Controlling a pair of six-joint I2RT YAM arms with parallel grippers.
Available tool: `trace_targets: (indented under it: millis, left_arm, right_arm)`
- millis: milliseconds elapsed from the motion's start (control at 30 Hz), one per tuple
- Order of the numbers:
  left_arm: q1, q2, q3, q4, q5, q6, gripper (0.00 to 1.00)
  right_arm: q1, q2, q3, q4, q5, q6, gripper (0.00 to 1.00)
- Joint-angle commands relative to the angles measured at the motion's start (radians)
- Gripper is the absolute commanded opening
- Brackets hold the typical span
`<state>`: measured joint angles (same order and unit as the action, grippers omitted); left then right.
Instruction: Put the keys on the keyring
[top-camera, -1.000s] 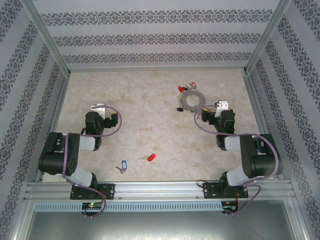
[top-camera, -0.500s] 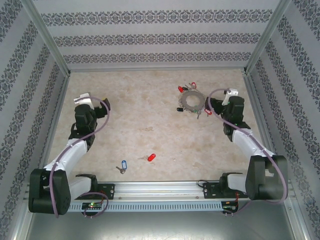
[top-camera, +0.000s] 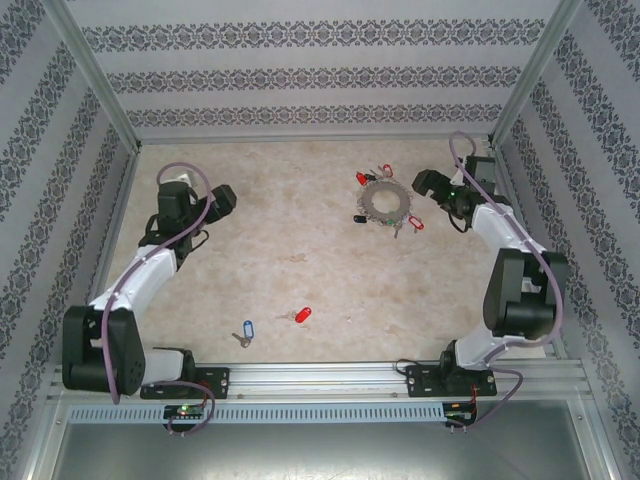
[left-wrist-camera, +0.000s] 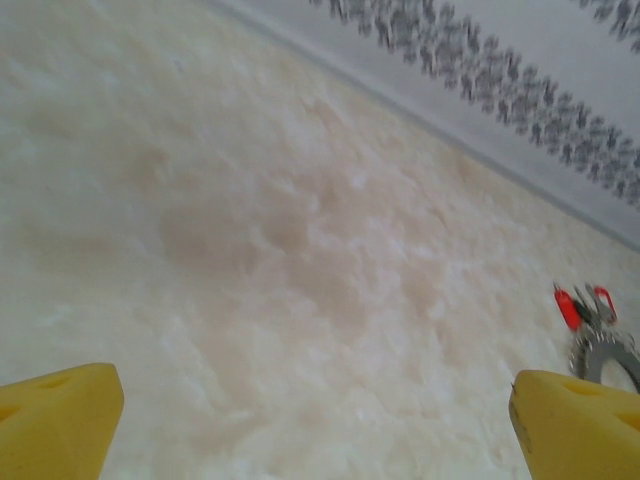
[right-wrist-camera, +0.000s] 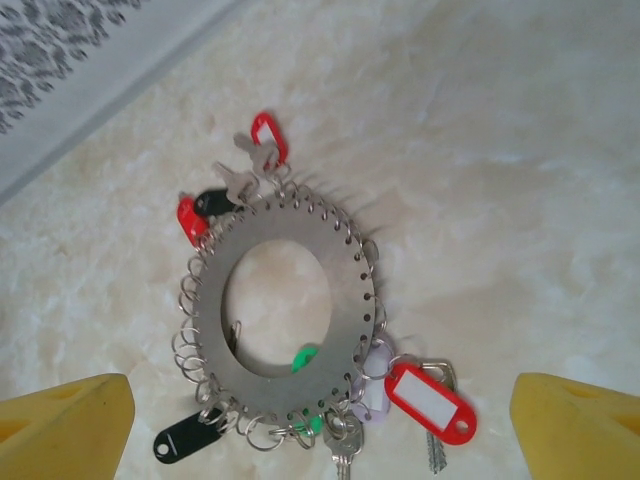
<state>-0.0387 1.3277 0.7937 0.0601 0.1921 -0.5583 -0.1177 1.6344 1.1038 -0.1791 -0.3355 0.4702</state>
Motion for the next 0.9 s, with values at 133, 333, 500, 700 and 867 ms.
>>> trace_targets:
  millis: [133, 333, 500, 700, 867]
  left_arm:
    - [-0.132, 0.098, 0.11, -0.008, 0.072, -0.05, 1.0]
    - [-0.193, 0.115, 0.122, -0.017, 0.062, -0.035, 1.0]
    - [-0.208, 0.117, 0.119, -0.012, 0.093, -0.026, 1.0]
    - [-0.218, 0.123, 0.131, -0.027, 0.121, -0.017, 1.0]
    - [-0.224, 0.119, 0.153, -0.103, 0.091, 0.05, 1.0]
  right_arm:
    - [0.074, 0.122, 0.156, -0.118, -0.02, -0.024, 0.89]
    - [0.114, 0.224, 0.258, -0.176, -0.054, -0.039, 0.84]
    - [0.118, 0.318, 0.369, -0.256, -0.094, -0.041, 0.81]
    - [0.14, 0.361, 0.426, -0.297, -0.09, -0.043, 0.81]
    - [0.145, 0.384, 0.433, -0.308, -0.15, -0.046, 0.79]
